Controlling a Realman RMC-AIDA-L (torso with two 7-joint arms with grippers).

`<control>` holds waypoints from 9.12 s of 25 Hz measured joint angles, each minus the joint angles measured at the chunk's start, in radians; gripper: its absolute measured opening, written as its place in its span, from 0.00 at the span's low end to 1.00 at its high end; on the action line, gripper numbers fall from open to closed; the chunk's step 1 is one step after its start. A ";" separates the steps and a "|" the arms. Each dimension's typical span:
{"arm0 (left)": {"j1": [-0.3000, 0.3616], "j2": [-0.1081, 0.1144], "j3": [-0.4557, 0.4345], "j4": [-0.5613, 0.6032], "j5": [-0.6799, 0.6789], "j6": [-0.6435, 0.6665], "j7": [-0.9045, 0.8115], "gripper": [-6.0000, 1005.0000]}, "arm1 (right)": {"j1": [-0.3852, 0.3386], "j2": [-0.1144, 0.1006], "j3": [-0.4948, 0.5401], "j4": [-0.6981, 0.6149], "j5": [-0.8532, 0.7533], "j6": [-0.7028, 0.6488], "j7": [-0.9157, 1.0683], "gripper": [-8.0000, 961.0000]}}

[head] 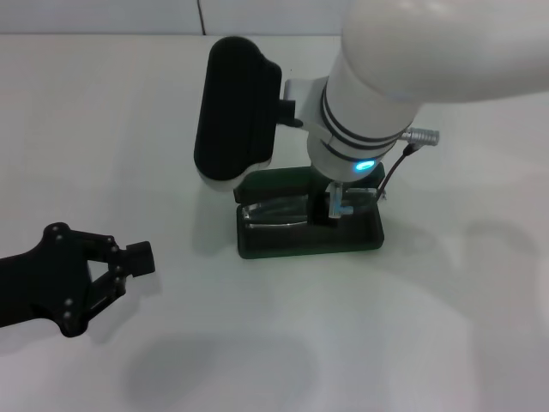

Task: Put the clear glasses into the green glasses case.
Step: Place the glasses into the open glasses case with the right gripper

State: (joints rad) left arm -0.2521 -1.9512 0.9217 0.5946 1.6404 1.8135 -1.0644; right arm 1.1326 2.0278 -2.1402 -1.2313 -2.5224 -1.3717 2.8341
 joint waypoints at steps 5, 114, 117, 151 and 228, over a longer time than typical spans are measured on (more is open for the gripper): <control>-0.008 -0.002 0.000 -0.002 0.024 0.000 0.003 0.06 | 0.004 0.000 -0.029 0.019 0.001 0.028 0.005 0.15; 0.000 -0.018 -0.015 -0.016 0.018 0.000 0.003 0.06 | -0.139 0.000 -0.030 -0.196 -0.079 -0.050 0.005 0.16; -0.001 -0.018 -0.015 -0.017 0.018 0.000 0.003 0.06 | -0.152 0.000 -0.020 -0.200 -0.070 -0.082 0.005 0.09; -0.007 -0.020 -0.010 -0.030 0.026 -0.002 0.006 0.06 | -0.282 0.000 0.025 -0.212 -0.154 -0.177 0.005 0.01; -0.025 -0.020 -0.015 -0.042 0.024 -0.005 0.005 0.07 | -0.269 0.000 -0.002 -0.080 -0.170 0.036 -0.074 0.01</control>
State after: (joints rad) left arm -0.2776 -1.9712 0.9065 0.5522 1.6640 1.8086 -1.0595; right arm 0.8636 2.0279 -2.1424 -1.3115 -2.6921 -1.3359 2.7601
